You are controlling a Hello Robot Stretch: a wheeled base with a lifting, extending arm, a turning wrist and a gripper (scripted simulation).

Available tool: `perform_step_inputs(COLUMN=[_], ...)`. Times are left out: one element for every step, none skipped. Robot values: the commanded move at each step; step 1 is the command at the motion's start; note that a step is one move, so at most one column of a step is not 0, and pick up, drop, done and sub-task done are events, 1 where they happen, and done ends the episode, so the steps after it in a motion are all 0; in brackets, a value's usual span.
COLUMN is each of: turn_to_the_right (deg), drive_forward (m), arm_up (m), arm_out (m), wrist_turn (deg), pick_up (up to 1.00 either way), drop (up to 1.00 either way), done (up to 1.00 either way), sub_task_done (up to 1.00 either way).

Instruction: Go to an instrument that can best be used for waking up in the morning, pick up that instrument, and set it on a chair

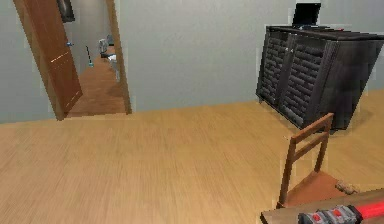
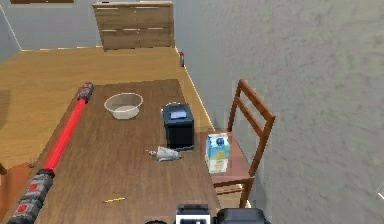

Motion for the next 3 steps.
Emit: perform_step_inputs(turn_to_the_right=[0.0, 0.0, 0.0], drive_forward=[0.0, 0.0, 0.0], arm_up=[0.0, 0.0, 0.0], arm_out=[0.42, 0.0, 0.0], wrist_turn=[0.0, 45.0, 45.0], pick_up=[0.0, 0.0, 0.0], drop=[0.0, 0.0, 0.0], done=[0.0, 0.0, 0.0], sub_task_done=[0.0, 0.0, 0.0])
